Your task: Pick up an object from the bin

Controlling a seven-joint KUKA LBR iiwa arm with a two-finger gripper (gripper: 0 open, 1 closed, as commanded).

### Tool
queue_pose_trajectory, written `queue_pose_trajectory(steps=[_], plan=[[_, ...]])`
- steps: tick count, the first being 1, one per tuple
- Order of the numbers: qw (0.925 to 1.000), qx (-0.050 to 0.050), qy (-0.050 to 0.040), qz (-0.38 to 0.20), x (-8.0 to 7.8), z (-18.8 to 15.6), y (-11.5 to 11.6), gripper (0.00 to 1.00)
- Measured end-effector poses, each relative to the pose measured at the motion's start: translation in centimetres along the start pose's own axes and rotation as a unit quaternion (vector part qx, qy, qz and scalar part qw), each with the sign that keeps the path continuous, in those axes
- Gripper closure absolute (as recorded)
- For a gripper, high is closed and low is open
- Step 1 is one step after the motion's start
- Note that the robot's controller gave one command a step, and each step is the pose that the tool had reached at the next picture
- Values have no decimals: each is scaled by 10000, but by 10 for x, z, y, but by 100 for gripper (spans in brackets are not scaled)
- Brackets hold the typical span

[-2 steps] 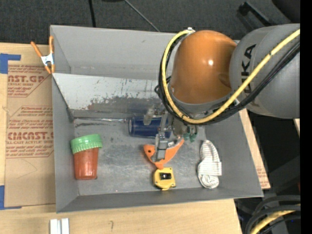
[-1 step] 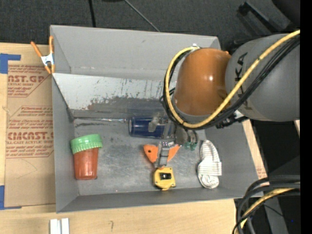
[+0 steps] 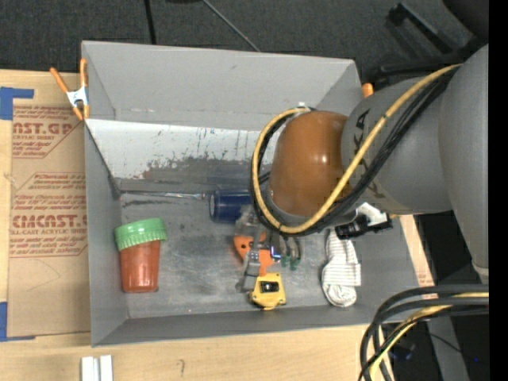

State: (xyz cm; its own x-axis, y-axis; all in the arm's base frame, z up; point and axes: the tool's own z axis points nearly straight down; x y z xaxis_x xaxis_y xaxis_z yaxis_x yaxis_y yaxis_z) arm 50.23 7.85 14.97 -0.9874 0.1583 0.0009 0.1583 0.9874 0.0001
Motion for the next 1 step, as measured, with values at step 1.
queue_pose_trajectory(steps=[1], plan=[[9993,-11,-21,368,-27,22,-22,0]])
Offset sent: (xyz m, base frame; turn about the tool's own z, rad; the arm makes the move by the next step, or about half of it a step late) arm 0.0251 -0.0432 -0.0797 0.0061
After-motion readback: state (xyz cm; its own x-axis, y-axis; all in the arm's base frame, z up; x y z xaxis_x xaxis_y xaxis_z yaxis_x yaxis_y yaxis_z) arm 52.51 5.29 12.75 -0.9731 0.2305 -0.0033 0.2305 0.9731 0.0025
